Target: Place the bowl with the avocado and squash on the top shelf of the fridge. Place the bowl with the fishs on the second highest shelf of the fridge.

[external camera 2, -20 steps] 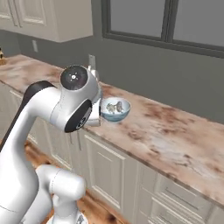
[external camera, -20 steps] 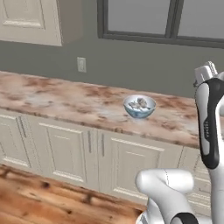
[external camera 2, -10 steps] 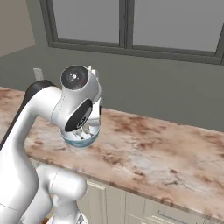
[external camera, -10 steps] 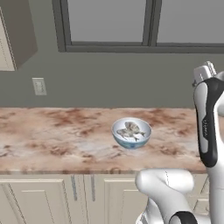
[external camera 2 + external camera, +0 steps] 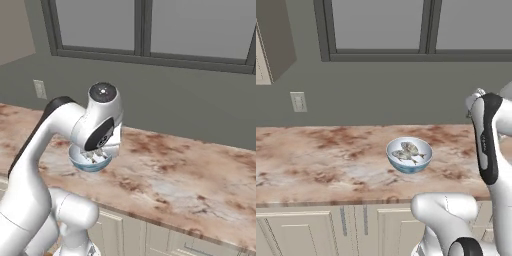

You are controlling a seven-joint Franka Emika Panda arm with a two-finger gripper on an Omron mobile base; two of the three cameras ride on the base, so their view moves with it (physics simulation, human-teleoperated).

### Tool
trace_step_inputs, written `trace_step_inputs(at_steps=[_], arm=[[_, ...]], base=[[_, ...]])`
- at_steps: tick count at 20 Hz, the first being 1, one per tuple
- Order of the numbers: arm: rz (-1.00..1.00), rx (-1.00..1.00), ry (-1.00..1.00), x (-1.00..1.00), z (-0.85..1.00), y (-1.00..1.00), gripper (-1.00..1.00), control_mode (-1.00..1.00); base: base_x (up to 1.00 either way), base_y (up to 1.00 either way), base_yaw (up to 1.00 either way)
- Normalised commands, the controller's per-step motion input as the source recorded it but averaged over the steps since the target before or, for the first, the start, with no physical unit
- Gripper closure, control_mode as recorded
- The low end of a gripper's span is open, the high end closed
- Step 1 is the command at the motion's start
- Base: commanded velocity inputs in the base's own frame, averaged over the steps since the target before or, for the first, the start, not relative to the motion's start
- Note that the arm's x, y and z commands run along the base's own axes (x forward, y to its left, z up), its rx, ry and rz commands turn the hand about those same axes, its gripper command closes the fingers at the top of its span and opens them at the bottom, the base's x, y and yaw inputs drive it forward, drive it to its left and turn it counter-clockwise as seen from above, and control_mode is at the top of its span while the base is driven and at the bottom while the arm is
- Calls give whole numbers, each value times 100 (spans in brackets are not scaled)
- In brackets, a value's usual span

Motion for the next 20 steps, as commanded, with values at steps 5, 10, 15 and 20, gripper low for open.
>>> trace_step_inputs(at_steps=[5, 10, 15, 20], arm=[[34, 23, 48, 23, -72, 5, -100, -100], [28, 10, 31, 9, -39, 57, -100, -100], [21, 0, 12, 3, -45, 66, -100, -100], [23, 0, 0, 2, -85, 16, -100, -100]], base=[[0, 0, 0], [0, 0, 0], [0, 0, 0], [0, 0, 0]])
